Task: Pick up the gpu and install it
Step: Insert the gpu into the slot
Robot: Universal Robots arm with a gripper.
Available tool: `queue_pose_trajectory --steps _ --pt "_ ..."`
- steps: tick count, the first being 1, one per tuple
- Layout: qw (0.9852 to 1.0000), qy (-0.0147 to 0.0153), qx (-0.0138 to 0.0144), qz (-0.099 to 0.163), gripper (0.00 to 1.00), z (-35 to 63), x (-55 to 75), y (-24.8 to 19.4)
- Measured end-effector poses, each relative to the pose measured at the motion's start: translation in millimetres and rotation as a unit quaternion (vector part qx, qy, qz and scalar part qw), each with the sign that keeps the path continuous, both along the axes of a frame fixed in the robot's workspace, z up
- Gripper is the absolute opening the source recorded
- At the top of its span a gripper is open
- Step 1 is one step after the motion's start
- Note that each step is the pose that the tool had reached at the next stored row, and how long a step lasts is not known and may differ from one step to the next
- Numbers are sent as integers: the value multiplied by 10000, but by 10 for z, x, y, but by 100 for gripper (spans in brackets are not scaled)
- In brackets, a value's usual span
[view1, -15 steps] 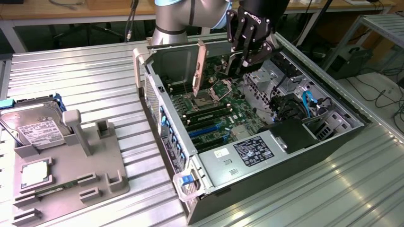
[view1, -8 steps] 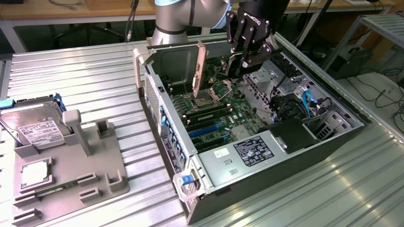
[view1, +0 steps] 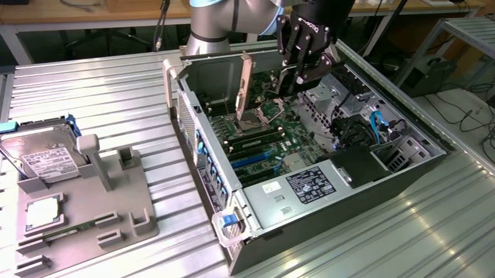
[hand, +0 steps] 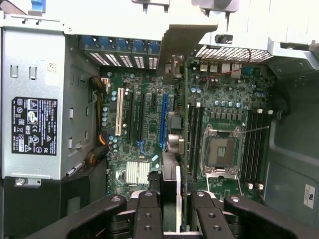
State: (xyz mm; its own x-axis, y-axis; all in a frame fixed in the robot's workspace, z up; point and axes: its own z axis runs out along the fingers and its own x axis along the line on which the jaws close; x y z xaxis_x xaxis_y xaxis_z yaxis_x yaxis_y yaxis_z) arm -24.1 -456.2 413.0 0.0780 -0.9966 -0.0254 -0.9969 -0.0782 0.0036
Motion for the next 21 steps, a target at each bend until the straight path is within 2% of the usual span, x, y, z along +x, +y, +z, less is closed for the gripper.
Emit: queue_pose_trajectory --steps 21 --pt "10000 0 0 14 28 -68 0 0"
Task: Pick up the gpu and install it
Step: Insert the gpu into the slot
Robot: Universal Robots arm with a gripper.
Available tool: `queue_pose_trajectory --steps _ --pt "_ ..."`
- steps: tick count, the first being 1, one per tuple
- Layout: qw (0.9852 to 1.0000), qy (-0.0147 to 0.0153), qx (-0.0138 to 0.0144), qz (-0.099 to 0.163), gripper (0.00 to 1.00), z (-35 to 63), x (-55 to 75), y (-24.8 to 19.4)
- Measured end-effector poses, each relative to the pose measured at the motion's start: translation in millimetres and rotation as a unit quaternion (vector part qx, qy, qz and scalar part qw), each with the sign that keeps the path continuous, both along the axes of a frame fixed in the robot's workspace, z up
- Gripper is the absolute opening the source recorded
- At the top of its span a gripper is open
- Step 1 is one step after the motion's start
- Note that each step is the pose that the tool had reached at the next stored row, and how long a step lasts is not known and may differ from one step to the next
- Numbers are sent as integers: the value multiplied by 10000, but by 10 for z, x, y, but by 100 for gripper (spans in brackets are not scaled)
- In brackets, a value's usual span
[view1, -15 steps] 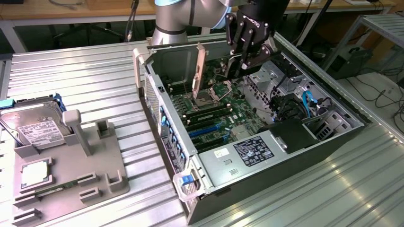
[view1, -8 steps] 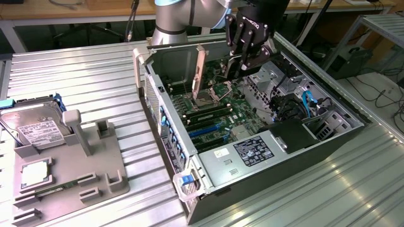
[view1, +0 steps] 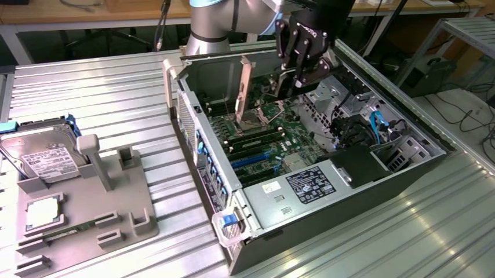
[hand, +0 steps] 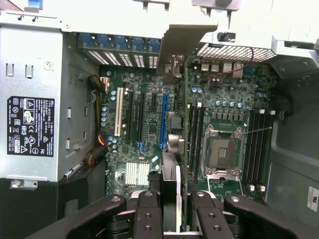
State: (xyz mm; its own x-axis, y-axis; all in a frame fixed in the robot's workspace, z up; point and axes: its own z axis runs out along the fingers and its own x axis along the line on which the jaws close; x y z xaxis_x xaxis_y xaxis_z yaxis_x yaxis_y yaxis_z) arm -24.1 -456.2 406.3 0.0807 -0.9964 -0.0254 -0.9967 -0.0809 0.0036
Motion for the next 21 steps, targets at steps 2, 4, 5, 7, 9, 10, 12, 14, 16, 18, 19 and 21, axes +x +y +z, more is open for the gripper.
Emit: queue_pose_trajectory --steps 2,4,5,7,9,10,12,14,16,18,19,21 --pt "10000 0 0 2 28 -10 0 0" --pt "10000 0 0 3 28 -16 0 0" --pt "10000 0 0 3 28 -19 0 0" --pt "10000 0 0 4 28 -25 0 0" --pt "10000 0 0 5 28 -32 0 0" --pt "10000 0 0 6 28 -36 0 0" --pt "10000 0 0 7 28 -43 0 0" --pt "10000 0 0 8 28 -53 0 0" --pt "10000 0 0 9 28 -68 0 -2" --pt "10000 0 0 10 28 -76 0 -3" --pt "10000 0 0 10 28 -81 0 -3" --pt "10000 0 0 11 28 -91 0 -4"
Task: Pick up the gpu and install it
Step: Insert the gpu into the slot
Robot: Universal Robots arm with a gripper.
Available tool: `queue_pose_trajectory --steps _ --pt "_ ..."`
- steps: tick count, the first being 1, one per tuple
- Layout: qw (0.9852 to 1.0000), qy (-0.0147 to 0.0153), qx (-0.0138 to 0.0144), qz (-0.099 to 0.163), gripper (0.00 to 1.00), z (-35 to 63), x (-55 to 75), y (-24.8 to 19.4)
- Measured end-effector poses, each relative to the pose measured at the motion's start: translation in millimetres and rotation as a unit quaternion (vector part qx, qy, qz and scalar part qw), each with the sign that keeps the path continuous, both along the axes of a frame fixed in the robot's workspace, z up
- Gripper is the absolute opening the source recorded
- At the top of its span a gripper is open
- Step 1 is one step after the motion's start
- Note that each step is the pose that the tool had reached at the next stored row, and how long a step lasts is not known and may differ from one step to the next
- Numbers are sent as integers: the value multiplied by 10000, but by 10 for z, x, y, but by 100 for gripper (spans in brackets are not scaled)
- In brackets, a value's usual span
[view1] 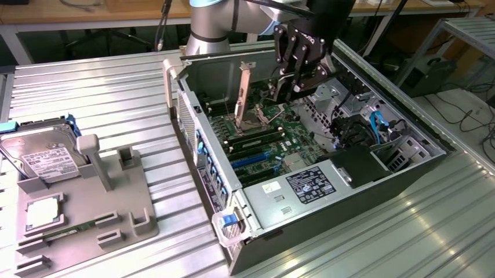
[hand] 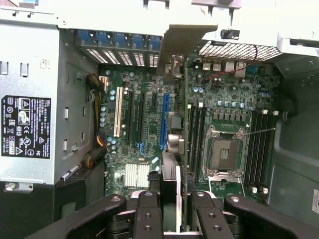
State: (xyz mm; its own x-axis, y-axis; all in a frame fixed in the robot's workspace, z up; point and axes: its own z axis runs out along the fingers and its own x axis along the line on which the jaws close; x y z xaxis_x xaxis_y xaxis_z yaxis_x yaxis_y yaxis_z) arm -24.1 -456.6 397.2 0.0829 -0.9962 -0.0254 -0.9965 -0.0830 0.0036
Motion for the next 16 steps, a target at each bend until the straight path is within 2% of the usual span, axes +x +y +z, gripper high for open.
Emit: queue_pose_trajectory --steps 16 --pt "10000 0 0 8 28 -65 0 -2"
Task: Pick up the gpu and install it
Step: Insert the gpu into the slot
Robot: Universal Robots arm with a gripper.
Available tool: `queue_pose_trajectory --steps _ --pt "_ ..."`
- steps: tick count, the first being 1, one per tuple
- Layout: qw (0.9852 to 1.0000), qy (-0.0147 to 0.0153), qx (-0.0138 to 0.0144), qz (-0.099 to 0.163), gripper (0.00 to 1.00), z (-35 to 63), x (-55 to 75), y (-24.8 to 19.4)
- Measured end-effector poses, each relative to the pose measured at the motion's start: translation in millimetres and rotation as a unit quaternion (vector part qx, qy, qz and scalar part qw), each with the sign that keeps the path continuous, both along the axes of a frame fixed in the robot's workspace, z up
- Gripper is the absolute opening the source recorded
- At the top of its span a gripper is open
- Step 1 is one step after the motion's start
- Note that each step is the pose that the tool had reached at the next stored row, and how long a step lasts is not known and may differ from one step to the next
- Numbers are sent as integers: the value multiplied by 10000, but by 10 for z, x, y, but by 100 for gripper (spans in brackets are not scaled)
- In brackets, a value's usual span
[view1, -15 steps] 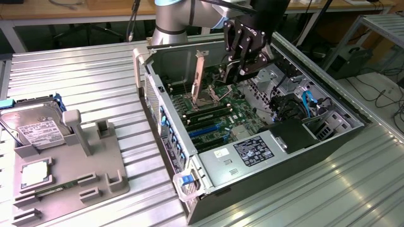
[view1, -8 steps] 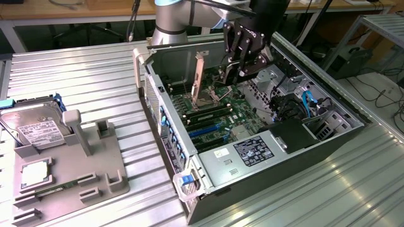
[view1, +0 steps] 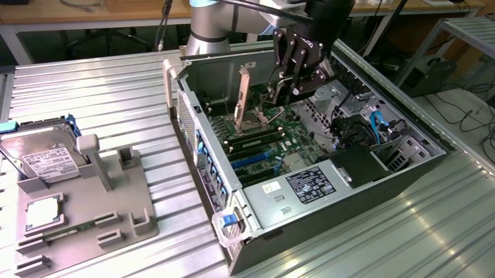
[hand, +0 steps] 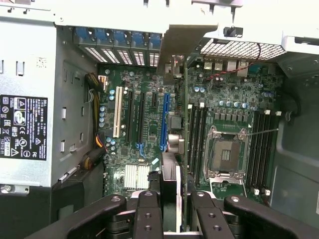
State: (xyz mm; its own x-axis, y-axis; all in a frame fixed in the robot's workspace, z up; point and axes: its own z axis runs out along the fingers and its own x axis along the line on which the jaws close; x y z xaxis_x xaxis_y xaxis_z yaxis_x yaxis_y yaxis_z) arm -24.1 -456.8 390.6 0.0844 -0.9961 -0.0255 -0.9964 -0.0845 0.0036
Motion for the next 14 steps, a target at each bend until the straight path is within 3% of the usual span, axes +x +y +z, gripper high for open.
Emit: queue_pose_trajectory --steps 14 --pt "10000 0 -1 9 28 -48 0 -6"
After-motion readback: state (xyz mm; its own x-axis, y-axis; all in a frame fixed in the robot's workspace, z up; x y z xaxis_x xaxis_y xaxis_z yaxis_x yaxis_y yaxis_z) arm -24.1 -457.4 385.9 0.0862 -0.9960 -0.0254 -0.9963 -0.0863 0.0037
